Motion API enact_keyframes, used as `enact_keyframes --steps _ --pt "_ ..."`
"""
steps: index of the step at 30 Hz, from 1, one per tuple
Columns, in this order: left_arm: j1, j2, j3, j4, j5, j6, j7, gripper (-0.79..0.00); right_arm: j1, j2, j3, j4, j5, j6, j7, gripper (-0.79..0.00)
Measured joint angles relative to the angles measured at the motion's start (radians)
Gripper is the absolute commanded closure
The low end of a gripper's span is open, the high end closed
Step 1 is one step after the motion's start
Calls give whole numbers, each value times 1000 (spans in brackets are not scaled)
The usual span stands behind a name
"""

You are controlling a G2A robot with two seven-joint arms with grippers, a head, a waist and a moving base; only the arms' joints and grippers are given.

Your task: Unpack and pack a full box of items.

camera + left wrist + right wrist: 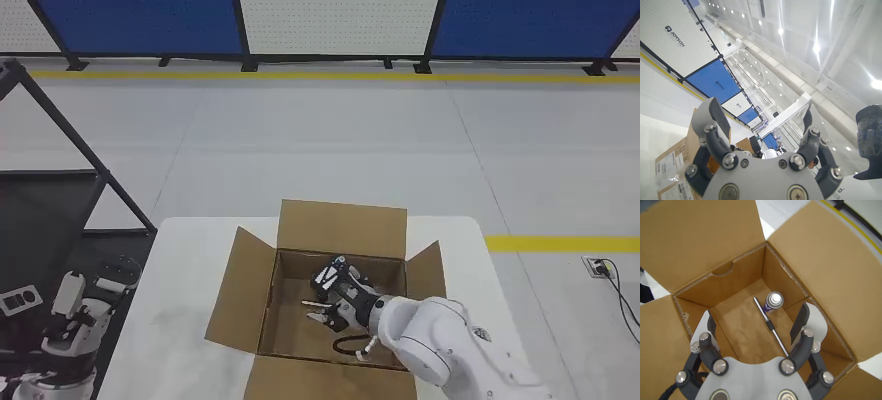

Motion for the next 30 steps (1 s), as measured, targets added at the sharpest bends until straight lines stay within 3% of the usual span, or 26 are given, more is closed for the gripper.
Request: enact_keyframes --steps 5,12,19,30 --pt "-3 -1 2 2 9 6 10 -785 114 -69 -96 156 52 105 66 -785" --pt "1 -3 2 -2 15 8 19 -785 222 -158 -179 340 120 166 77 -785" --pt "2 -4 6 -11 23 5 19 -785 252 -208 -214 424 123 208 105 -785" --pt "7 -6 9 -7 32 -6 20 -785 274 -266 -220 543 153 189 104 -785"
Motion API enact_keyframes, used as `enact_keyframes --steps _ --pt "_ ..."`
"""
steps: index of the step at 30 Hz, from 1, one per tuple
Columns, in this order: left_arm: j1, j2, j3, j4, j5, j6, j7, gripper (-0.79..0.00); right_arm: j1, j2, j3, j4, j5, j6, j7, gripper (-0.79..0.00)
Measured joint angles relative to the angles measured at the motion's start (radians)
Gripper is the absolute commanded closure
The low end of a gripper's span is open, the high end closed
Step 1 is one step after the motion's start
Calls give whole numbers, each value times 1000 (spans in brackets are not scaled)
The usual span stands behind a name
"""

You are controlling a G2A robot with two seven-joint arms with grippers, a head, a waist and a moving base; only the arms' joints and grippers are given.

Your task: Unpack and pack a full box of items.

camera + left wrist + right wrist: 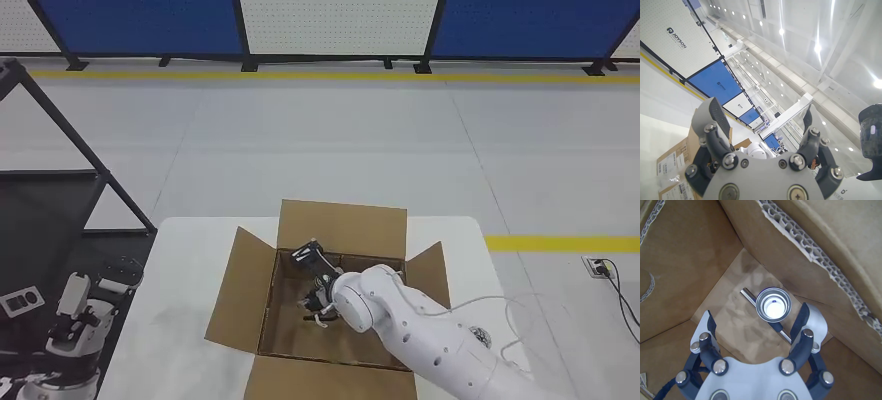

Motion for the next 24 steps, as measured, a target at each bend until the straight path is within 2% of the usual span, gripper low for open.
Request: enact_keyframes --steps 2,5,7,8,12,16,18,20,24 --pt "1 0 -2 0 1 0 1 -785 3 -8 1 16 1 -4 -2 -757" --pt "3 -1 -4 -1 6 -2 4 -785 7 -20 4 42 5 -10 -6 -489" --pt "4 -1 -5 -2 7 -5 3 -785 10 -28 7 59 8 -13 -9 -434" --pt "4 -1 -5 -3 7 -6 2 -785 11 -32 8 65 8 -14 -9 -434" --pt "5 -1 -8 -3 10 -6 -3 -785 18 -46 11 91 3 -15 1 -354" --pt "4 -1 -8 -3 11 -3 -8 -785 19 -57 16 106 -1 -18 1 -182" --pt "2 -1 -8 -1 12 -3 -10 -785 18 -62 21 112 -5 -19 0 -120" --pt "1 -1 -7 0 12 -3 -11 -785 17 -65 25 114 -10 -19 2 -9" --pt "-4 -1 -5 2 11 -2 -15 -785 10 -66 43 93 -27 -17 3 0"
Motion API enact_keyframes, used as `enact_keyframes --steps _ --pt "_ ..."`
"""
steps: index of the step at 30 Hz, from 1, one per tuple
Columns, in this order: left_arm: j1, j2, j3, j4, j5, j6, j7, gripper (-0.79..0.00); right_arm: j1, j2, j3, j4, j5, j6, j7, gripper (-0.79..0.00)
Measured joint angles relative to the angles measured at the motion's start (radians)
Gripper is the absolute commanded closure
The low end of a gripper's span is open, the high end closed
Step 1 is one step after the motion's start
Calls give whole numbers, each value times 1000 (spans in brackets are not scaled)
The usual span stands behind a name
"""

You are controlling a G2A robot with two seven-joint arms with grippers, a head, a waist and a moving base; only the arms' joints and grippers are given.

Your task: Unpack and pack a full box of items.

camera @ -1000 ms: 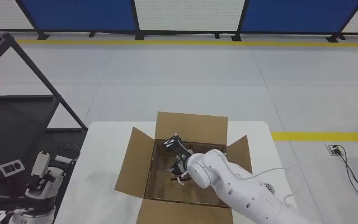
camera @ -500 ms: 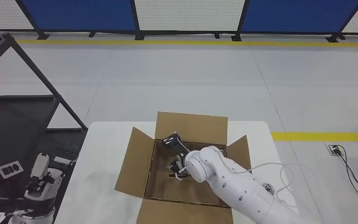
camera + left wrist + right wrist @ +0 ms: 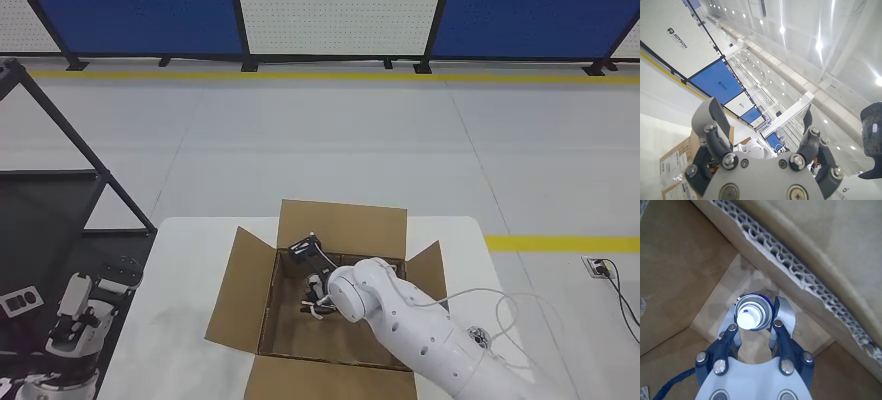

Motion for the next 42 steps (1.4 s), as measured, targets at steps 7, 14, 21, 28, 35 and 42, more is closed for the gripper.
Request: enact_keyframes --steps 7,14,21,28,35,42 --pt "-10 1 7 1 5 4 -13 -785 -61 40 69 -180 -107 18 41 0" --pt "-21 2 19 -4 16 10 -25 -785 -192 104 178 -474 -261 -10 113 0" --pt "-28 2 32 -7 28 13 -36 -785 -405 171 350 -827 -399 -92 114 0" --pt "-33 2 42 -8 40 21 -33 -785 -650 213 546 -1107 -474 -103 52 0" --pt "-34 2 44 -8 42 21 -33 -785 -663 215 558 -1118 -472 -105 50 0" --pt "-34 2 44 -8 41 21 -33 -785 -663 215 558 -1118 -472 -105 50 0"
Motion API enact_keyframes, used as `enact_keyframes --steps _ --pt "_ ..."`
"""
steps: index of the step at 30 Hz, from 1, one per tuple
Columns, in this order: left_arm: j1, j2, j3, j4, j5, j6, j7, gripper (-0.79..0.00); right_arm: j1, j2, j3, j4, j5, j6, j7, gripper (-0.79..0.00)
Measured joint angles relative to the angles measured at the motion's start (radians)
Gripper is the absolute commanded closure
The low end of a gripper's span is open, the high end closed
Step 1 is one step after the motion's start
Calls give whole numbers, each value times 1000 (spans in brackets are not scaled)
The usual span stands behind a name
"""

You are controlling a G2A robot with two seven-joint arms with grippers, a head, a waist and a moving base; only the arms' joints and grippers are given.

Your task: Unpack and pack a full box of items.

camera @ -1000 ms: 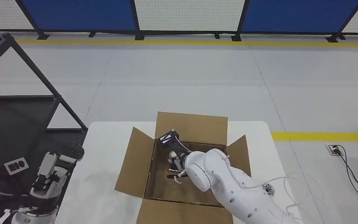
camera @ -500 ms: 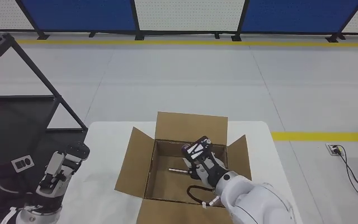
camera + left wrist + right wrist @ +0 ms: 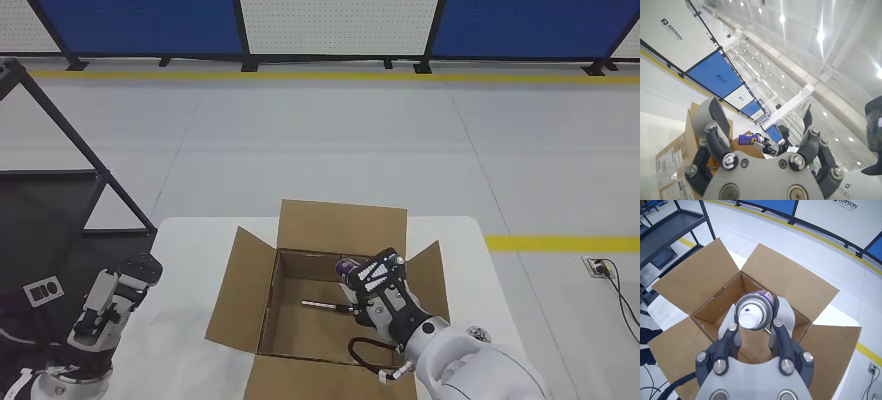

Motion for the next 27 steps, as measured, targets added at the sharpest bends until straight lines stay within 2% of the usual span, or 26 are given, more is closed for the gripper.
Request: enact_keyframes --steps 5,8,11,17,21,27 --pt "0 0 0 0 0 0 0 -785 -21 1 12 -11 12 -24 -34 0" --pt "0 0 0 0 0 0 0 -785 -50 8 70 -64 34 -52 -23 0" --pt "0 0 0 0 0 0 0 -785 -94 18 180 -131 105 -81 3 0" --pt "0 0 0 0 0 0 0 -785 -183 38 500 -127 333 -211 -43 0" --pt "0 0 0 0 0 0 0 -785 -287 49 754 -128 508 -304 -61 0" --pt "0 0 0 0 0 0 0 -785 -471 53 1063 -128 737 -412 -59 0"
